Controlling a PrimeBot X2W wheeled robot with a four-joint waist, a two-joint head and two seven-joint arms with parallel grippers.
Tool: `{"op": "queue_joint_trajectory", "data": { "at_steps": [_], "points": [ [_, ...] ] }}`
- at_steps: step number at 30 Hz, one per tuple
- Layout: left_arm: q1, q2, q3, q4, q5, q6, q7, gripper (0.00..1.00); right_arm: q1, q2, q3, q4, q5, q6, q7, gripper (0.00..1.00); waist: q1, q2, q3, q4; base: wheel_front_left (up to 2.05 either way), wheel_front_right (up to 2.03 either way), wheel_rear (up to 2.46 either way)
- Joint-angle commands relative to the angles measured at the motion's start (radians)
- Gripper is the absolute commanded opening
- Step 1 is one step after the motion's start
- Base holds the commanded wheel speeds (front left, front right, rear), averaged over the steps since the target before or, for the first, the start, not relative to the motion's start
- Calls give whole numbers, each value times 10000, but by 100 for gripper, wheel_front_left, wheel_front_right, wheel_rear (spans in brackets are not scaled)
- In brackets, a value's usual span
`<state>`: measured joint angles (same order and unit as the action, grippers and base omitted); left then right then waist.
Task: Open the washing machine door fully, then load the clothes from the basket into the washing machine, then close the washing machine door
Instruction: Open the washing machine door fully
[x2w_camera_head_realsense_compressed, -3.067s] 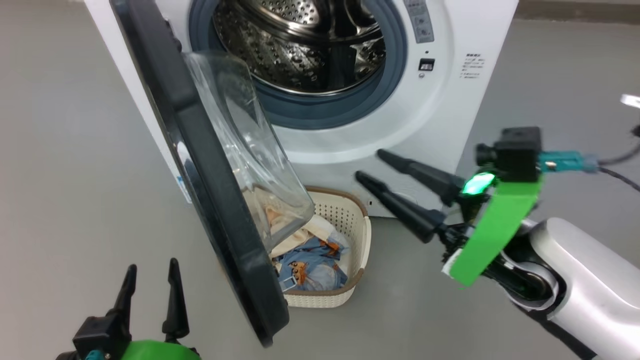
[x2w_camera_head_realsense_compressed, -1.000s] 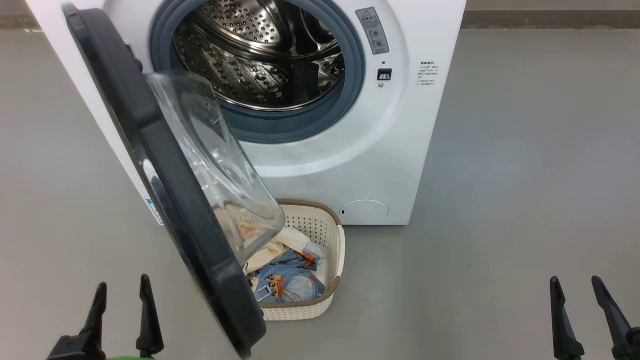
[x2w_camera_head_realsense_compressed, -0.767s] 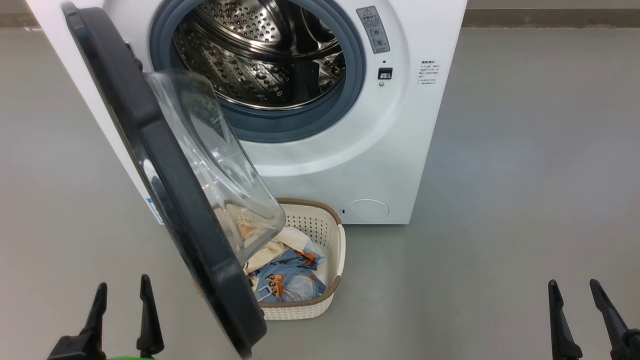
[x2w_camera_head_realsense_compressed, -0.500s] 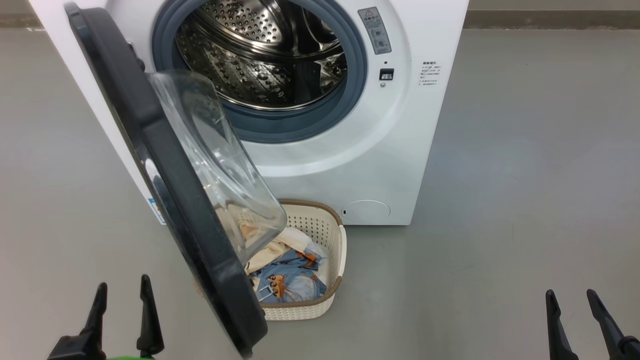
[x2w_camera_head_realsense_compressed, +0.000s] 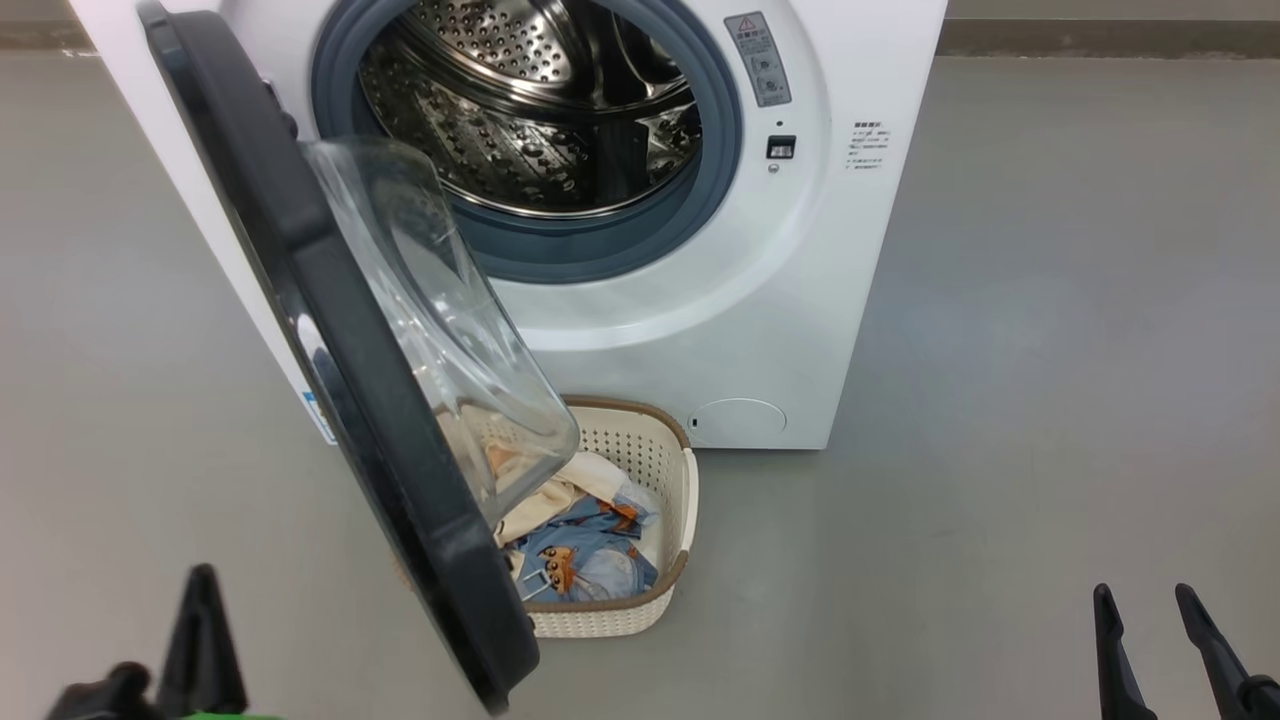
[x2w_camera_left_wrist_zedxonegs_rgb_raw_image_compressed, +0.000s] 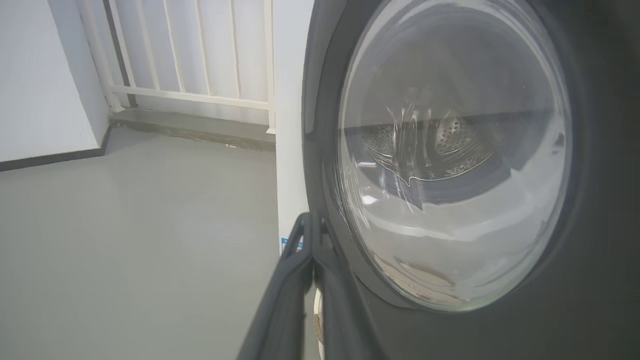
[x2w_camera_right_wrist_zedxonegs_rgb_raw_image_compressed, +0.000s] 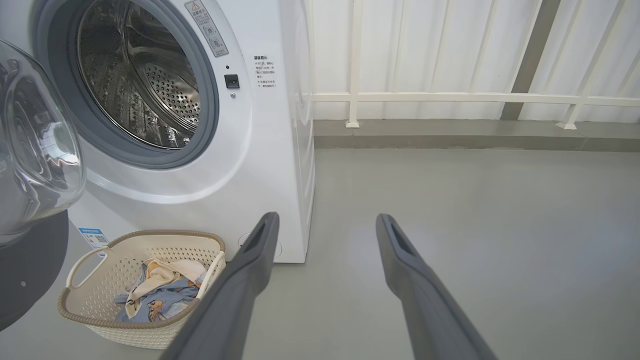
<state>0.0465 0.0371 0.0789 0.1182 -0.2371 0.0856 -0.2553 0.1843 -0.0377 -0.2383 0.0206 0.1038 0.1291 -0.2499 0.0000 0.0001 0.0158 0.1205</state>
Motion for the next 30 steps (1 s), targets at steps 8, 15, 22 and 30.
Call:
{"op": "queue_joint_trajectory", "data": {
  "at_steps": [8, 15, 22, 30],
  "points": [
    [-985, 131, 914, -1830, -560, 415, -65, 0, -85, -132, 102, -270, -95, 16, -118, 100, 0, -1, -22, 291, 0, 0, 0],
    [-1756, 131, 123, -3953, -288, 517, 351, 0, -38, -128, 127, -206, 23, 16, -118, 100, 0, -1, -133, 715, 0, 0, 0],
    [-2370, 131, -2516, -6521, -932, 123, 3026, 0, -133, -127, 159, -124, 135, 16, -118, 100, 0, -1, -192, 995, 0, 0, 0],
    [-2054, 131, -5467, -6681, -2011, 253, 4623, 0, -189, -126, 240, -86, 198, 16, -118, 100, 0, -1, -162, 1143, 0, 0, 0]
  ]
}}
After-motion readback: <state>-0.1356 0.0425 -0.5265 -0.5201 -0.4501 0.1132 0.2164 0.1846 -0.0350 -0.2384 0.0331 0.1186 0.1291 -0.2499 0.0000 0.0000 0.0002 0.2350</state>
